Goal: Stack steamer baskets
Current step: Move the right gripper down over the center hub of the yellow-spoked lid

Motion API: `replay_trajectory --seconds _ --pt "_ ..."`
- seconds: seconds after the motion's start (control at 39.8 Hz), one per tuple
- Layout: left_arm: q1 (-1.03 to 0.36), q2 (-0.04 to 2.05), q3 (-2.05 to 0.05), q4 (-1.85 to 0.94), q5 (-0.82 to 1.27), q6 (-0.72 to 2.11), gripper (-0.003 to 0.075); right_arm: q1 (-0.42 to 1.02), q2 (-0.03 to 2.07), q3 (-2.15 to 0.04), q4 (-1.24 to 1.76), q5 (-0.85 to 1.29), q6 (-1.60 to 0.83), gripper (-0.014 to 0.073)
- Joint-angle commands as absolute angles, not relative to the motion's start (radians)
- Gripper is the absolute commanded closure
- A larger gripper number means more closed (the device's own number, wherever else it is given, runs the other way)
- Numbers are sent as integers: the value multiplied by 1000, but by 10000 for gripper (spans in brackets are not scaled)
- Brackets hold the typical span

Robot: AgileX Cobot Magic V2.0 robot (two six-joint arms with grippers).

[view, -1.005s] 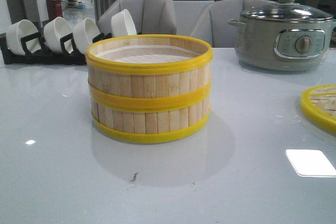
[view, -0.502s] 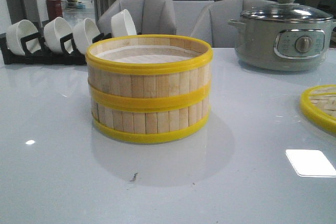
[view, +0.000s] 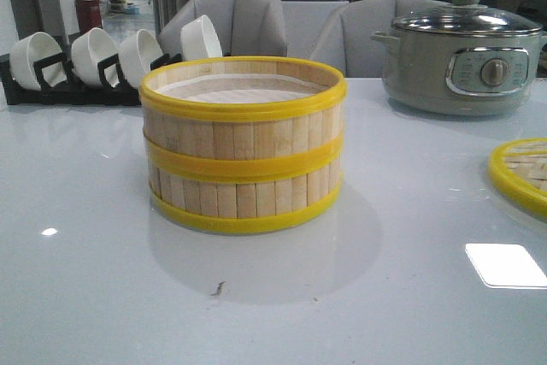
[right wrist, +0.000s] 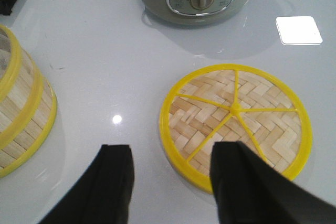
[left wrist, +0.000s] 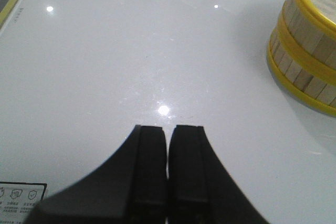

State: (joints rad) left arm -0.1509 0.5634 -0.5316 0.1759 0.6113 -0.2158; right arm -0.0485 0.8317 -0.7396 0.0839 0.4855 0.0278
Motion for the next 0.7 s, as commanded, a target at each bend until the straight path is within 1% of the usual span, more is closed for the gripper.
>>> replay_trajectory --seconds 0.0,0.15,0.18,0.2,0.25,0.45,0.58,0.6,0.68 --pt "-149 566 -561 177 519 -230 636 -48 826 -777 83 417 26 280" --pt "-149 566 -561 177 521 -230 636 -48 826 -777 83 434 26 511" --pt "-149 566 -561 177 521 -230 636 -48 826 -777 81 435 26 540" --pt "-149 566 -561 177 521 -230 636 -48 826 -777 79 437 26 549" --pt "-149 566 -561 177 521 -230 636 -48 826 -777 67 440 26 532" --pt "-149 566 -561 177 521 -230 636 -48 826 -777 67 458 26 538" --pt "-149 566 -561 177 521 -230 636 -48 826 -777 67 467 26 526" --pt "-149 566 -561 177 521 -230 636 -48 826 -777 67 467 26 508" --pt "-149 566 -561 177 521 -230 636 -48 826 -777 67 472 25 415"
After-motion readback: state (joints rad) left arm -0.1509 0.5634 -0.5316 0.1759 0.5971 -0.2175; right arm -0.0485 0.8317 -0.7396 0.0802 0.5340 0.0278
